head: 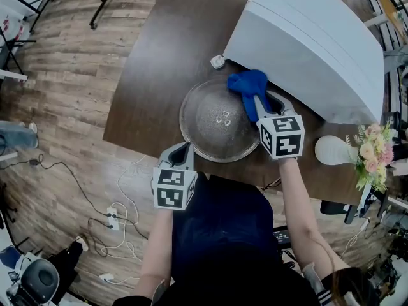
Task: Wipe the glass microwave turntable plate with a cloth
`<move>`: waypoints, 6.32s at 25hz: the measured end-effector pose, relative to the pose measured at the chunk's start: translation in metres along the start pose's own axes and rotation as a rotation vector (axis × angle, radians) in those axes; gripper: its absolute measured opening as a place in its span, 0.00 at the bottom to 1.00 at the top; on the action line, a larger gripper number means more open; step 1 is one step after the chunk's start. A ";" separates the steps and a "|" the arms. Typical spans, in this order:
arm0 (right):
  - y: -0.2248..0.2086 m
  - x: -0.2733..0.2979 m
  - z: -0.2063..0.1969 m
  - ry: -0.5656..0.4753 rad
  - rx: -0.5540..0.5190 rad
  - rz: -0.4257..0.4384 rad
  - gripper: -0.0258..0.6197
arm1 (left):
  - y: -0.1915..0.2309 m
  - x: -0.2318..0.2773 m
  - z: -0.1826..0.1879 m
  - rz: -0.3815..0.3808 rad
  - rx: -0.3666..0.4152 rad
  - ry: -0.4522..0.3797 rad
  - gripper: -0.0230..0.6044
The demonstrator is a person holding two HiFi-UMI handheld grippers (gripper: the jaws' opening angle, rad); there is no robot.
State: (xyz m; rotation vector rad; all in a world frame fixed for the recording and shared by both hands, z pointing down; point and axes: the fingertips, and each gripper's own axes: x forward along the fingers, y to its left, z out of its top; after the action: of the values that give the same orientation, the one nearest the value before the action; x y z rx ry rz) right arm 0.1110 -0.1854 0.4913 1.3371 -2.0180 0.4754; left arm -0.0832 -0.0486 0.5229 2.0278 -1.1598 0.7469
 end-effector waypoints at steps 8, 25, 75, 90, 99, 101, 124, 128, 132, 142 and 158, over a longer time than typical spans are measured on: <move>0.030 -0.030 0.002 -0.035 -0.013 0.078 0.15 | 0.000 0.000 0.000 -0.002 0.008 -0.002 0.04; 0.145 -0.086 -0.072 0.081 -0.022 0.397 0.15 | -0.001 0.001 0.000 0.001 0.025 0.007 0.04; -0.003 -0.025 -0.048 -0.007 0.022 -0.008 0.15 | -0.007 0.000 -0.003 0.003 0.024 0.004 0.04; -0.021 -0.025 -0.045 -0.062 0.266 -0.084 0.15 | -0.011 0.000 -0.004 -0.019 -0.038 -0.022 0.04; -0.024 -0.034 -0.049 -0.067 0.318 -0.092 0.15 | -0.009 -0.002 -0.004 -0.040 -0.083 -0.018 0.04; -0.024 -0.038 -0.050 -0.069 0.345 -0.079 0.15 | -0.010 -0.002 -0.004 -0.041 -0.077 -0.016 0.04; -0.031 -0.125 -0.028 -0.190 0.483 -0.081 0.15 | -0.028 -0.041 0.063 -0.054 0.101 -0.048 0.04; -0.031 -0.144 -0.015 -0.241 0.476 -0.107 0.15 | -0.041 -0.043 0.109 -0.071 0.146 -0.155 0.04; -0.030 -0.159 -0.008 -0.286 0.478 -0.108 0.15 | -0.060 -0.040 0.144 -0.109 0.188 -0.258 0.04; -0.032 -0.198 -0.004 -0.444 0.387 -0.243 0.15 | -0.092 -0.053 0.179 -0.196 0.253 -0.474 0.04; -0.027 -0.197 0.000 -0.454 0.356 -0.270 0.15 | -0.074 -0.065 0.171 -0.128 0.250 -0.514 0.04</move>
State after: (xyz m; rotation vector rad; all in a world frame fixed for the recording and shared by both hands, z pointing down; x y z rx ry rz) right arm 0.1858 -0.0648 0.3524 2.0575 -2.1195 0.4487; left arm -0.0215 -0.1215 0.3505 2.5747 -1.2397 0.3217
